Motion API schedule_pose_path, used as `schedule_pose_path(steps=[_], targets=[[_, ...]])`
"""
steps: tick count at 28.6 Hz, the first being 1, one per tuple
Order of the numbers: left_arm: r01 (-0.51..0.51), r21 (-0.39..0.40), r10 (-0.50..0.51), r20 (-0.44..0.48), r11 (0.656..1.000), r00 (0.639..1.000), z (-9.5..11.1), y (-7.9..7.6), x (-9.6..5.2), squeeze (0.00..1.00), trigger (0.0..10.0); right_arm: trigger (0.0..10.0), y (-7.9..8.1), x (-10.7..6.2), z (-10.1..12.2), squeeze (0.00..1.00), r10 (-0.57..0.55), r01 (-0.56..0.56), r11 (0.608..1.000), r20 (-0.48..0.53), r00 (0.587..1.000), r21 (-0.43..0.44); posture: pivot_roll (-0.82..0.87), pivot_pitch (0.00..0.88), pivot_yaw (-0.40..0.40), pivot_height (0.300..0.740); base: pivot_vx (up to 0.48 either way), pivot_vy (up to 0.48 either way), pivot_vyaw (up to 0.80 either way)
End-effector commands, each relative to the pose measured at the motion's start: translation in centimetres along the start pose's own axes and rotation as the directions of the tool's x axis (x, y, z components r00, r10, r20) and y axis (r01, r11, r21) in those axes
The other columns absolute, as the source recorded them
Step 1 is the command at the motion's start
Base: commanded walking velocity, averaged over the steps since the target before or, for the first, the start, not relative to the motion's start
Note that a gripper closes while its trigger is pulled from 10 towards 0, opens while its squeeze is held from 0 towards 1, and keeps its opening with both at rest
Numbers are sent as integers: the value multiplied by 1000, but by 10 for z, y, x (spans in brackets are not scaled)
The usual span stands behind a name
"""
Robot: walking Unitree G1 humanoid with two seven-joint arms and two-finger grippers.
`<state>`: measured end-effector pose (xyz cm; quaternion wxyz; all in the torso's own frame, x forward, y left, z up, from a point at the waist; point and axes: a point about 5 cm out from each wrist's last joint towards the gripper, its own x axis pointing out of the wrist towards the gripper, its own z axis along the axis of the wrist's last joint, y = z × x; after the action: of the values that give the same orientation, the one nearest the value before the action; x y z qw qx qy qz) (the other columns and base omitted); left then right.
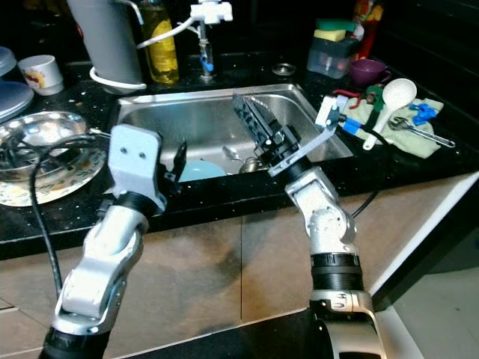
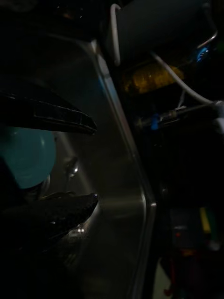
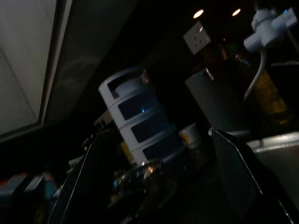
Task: Kitchen organization
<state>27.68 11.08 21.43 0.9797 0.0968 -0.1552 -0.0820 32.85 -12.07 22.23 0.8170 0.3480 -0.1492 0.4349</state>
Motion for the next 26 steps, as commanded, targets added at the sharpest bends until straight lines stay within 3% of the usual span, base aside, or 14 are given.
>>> schedule_pose_path(steps=[1,3,8,17,18,26], targets=[[22,13,-21,-40,1000,999,-8,-3,-3,0,10000,10000,-5,-10,-3,0,-31,31,1000,-29,999,3,64,0,-15,740,0,0,0],[47,10,-46,-59,999,997,-12,-7,-6,0,10000,10000,-16,-30,-5,0,-110,110,994,-55,992,-2,64,0,-15,740,0,0,0],[67,17,-65,-85,998,994,-18,-9,-13,0,10000,10000,-19,-47,-10,0,-170,168,985,-100,980,-33,59,0,-5,740,-48,0,0],[75,16,-73,-105,997,992,-23,-11,-20,0,10000,10000,-26,-61,-11,0,-255,245,965,-116,960,-94,55,0,-5,740,-220,0,0],[80,18,-77,-119,997,990,-26,-11,-23,0,10000,10000,-29,-66,-13,0,-294,274,950,-142,945,-148,55,0,-5,740,-277,0,0],[81,-1,-80,-180,997,980,-40,-9,-34,0,10000,10000,-38,-78,-17,0,-404,339,891,-187,895,-301,51,0,-9,740,-295,0,0]])
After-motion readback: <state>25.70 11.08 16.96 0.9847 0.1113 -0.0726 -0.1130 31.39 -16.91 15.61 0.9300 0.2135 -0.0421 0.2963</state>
